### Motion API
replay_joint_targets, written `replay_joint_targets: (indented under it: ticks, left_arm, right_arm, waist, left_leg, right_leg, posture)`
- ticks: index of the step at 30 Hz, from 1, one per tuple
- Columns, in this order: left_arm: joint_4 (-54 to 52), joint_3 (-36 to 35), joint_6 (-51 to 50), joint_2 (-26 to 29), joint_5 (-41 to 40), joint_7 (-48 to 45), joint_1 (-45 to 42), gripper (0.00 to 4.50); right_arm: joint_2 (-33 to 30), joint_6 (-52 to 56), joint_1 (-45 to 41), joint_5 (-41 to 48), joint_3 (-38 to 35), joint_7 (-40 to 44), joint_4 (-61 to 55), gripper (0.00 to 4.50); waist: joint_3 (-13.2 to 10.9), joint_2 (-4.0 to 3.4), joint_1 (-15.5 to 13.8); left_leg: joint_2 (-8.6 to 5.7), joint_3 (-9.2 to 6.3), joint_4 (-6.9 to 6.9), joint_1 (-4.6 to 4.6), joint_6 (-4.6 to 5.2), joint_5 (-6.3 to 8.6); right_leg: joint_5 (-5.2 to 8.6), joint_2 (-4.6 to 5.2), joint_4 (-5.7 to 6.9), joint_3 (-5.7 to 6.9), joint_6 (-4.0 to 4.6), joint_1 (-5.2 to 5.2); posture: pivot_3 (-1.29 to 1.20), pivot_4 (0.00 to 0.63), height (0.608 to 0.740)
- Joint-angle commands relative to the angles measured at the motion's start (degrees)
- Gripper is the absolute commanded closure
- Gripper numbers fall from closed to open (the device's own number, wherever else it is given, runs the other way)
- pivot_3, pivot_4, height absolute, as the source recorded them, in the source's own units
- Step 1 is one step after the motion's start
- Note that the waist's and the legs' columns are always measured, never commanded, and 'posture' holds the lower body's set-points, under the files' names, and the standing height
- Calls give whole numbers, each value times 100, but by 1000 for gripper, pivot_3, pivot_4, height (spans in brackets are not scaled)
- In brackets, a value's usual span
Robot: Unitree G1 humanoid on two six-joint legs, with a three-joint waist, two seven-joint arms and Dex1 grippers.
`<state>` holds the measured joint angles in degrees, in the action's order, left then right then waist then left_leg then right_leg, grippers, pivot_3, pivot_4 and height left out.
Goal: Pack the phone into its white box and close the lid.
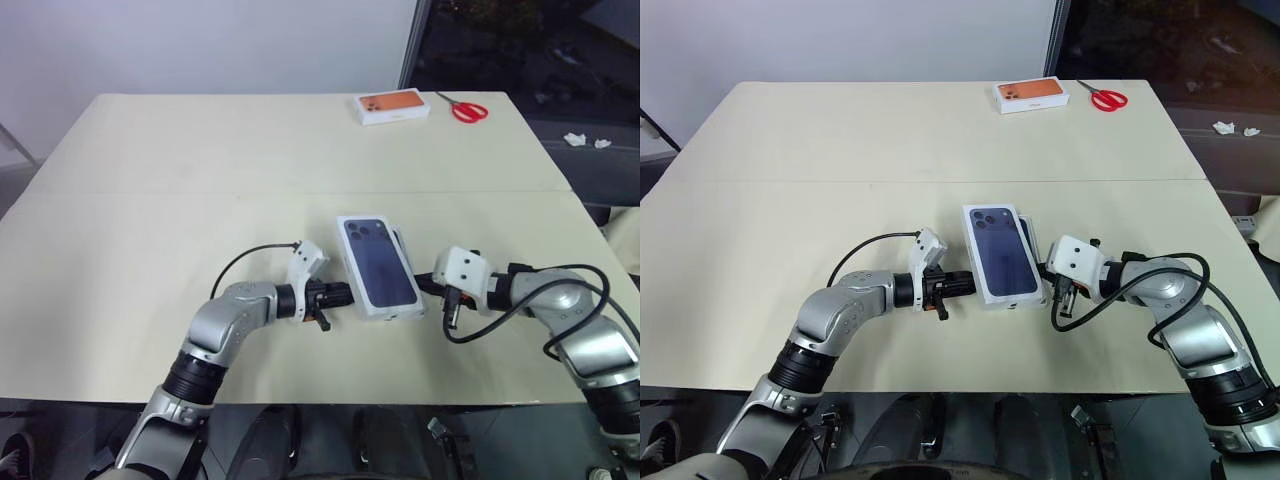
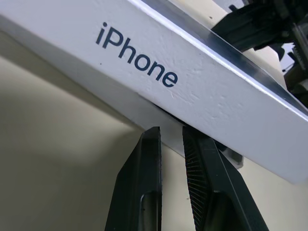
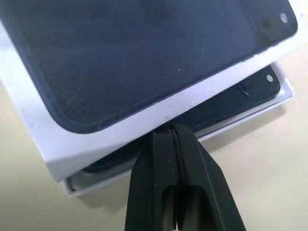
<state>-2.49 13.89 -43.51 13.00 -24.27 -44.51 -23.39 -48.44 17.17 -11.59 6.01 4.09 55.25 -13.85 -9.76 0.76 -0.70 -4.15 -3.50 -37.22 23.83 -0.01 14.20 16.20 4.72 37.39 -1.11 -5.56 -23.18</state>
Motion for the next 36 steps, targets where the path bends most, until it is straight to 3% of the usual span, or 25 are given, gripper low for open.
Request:
replay_joint_targets:
  ticks: [1,19,36]
  left_arm:
    - [-266,74,-34,-6,-54,-33,-115,3701]
    - [-564,-368,-372,905,-249,-178,195,3701]
    - [6,-218,11,205,-35,76,-75,3701]
  right_arm:
    - [-113,-4,30,61,-203,-8,-293,4475]
    - [13,-6,-255,-18,-215,-327,80,4475]
    - [246,253,-401,-2,25,-296,-139,4475]
  waist:
    - [0,0,-3]
    - [0,0,2]
    - [0,0,3]
  left_leg:
    - [0,0,0,0,0,0]
    - [1,0,1,-3,0,0]
    - [0,0,0,-3,-4,-2]
  right_leg:
    - [0,0,0,0,0,0]
    - [0,0,1,-1,0,1]
    - [0,0,1,-1,0,2]
  posture:
    - [0,150,740]
    - [0,150,740]
    - [0,150,740]
